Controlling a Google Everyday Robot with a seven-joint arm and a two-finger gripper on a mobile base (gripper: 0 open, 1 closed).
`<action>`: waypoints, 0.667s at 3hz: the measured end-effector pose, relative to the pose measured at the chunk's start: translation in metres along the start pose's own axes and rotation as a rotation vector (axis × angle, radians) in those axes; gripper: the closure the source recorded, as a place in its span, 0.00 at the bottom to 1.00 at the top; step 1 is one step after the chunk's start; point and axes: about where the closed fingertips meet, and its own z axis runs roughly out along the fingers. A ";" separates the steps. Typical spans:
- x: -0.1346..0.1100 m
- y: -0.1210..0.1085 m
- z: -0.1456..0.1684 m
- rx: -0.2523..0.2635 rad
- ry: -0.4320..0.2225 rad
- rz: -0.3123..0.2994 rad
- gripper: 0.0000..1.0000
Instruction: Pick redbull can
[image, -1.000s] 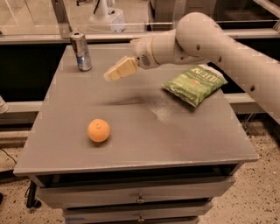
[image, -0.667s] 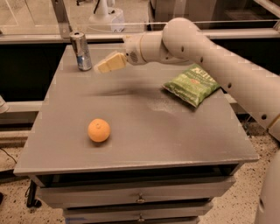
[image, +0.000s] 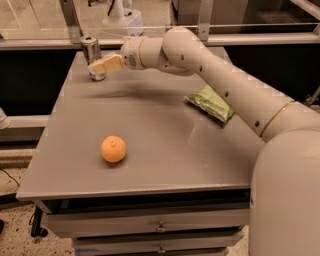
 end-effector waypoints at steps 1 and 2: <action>-0.005 0.002 0.027 -0.020 -0.036 0.014 0.00; -0.006 0.013 0.052 -0.057 -0.054 0.031 0.00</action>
Offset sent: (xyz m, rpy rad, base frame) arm 0.0160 0.0781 -0.0110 0.0920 0.0316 0.0885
